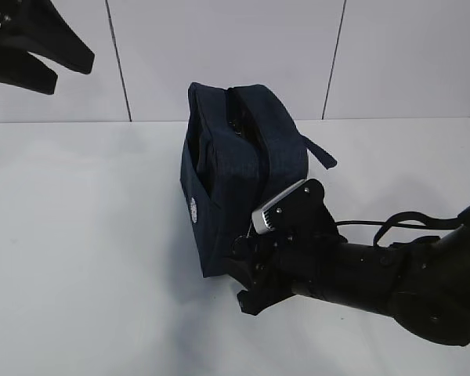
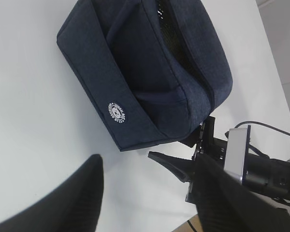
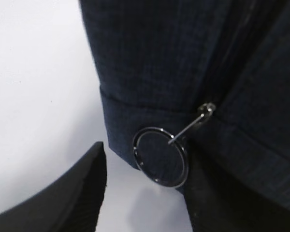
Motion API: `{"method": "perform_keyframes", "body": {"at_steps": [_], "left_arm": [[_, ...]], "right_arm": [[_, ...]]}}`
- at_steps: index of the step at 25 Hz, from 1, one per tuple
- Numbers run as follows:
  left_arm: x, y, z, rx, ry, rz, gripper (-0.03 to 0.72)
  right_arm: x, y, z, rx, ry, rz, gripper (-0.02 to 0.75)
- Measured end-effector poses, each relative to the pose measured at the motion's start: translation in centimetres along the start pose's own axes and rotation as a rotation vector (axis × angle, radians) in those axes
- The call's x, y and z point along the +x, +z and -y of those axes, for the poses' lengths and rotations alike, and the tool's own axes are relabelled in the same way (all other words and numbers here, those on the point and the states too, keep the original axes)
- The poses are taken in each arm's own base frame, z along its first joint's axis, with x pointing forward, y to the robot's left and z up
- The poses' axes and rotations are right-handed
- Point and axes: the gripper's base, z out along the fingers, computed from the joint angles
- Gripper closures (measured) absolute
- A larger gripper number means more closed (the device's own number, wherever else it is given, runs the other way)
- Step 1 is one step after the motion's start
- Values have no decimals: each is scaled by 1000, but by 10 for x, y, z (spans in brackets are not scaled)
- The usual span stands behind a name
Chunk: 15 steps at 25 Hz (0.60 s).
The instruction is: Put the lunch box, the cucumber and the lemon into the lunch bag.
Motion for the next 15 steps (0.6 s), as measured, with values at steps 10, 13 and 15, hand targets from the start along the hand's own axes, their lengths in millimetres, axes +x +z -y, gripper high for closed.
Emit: {"method": "perform_keyframes", "body": {"at_steps": [10, 13, 15], "left_arm": [[0, 0, 0, -1, 1, 0, 256], [0, 0, 0, -1, 1, 0, 256], [0, 0, 0, -1, 1, 0, 256]], "right_arm": [[-3, 0, 3, 35, 53, 42, 418], [-3, 0, 4, 38, 56, 43, 437], [-3, 0, 4, 40, 59, 45, 455]]}}
